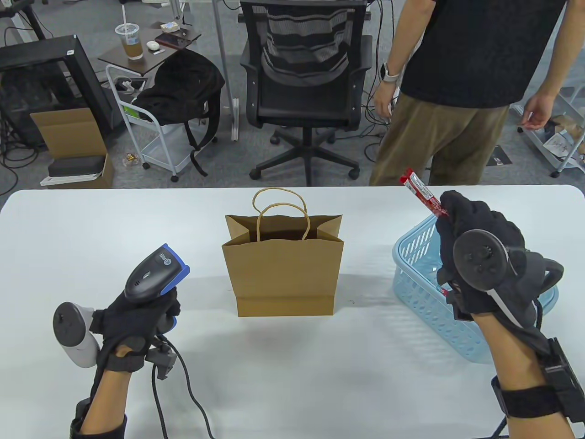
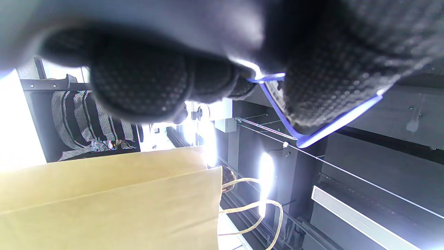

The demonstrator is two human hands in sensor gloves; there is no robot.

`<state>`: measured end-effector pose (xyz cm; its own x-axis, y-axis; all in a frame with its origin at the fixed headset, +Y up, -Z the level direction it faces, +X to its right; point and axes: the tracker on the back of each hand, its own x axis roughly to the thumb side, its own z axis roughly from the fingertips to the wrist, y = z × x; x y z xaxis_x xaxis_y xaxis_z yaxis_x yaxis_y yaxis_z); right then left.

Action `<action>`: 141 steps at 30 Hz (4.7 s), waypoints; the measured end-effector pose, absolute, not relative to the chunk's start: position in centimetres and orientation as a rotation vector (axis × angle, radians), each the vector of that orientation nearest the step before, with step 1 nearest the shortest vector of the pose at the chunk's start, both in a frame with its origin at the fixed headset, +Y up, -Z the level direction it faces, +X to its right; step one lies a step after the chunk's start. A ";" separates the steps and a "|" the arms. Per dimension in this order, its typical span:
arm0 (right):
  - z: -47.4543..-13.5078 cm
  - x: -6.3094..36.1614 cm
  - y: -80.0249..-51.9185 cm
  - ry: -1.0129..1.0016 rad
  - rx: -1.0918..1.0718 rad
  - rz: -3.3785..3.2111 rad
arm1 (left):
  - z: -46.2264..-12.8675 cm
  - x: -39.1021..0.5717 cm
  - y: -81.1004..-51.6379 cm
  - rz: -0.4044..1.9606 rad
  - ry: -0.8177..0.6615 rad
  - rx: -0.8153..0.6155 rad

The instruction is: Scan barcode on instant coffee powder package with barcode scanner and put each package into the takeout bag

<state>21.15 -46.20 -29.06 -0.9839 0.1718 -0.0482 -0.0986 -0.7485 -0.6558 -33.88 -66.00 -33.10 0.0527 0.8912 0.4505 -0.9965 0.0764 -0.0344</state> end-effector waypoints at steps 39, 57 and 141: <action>-26.9 10.4 -64.0 -0.949 0.445 2.361 | -30.7 -25.1 -66.1 0.982 -0.640 0.294; -26.6 10.6 -66.0 -0.829 0.493 2.396 | -29.8 -22.6 -66.9 0.777 -0.678 0.310; -29.2 8.9 -48.5 -1.239 0.228 2.928 | -33.4 -32.8 -67.1 1.253 -0.347 0.294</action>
<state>8.93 -48.47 -29.18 -0.9887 -0.0980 0.1134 -0.0131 -0.6969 -0.7170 -32.79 -67.07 -33.45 0.2730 0.8695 0.4116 -0.9573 0.2877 0.0271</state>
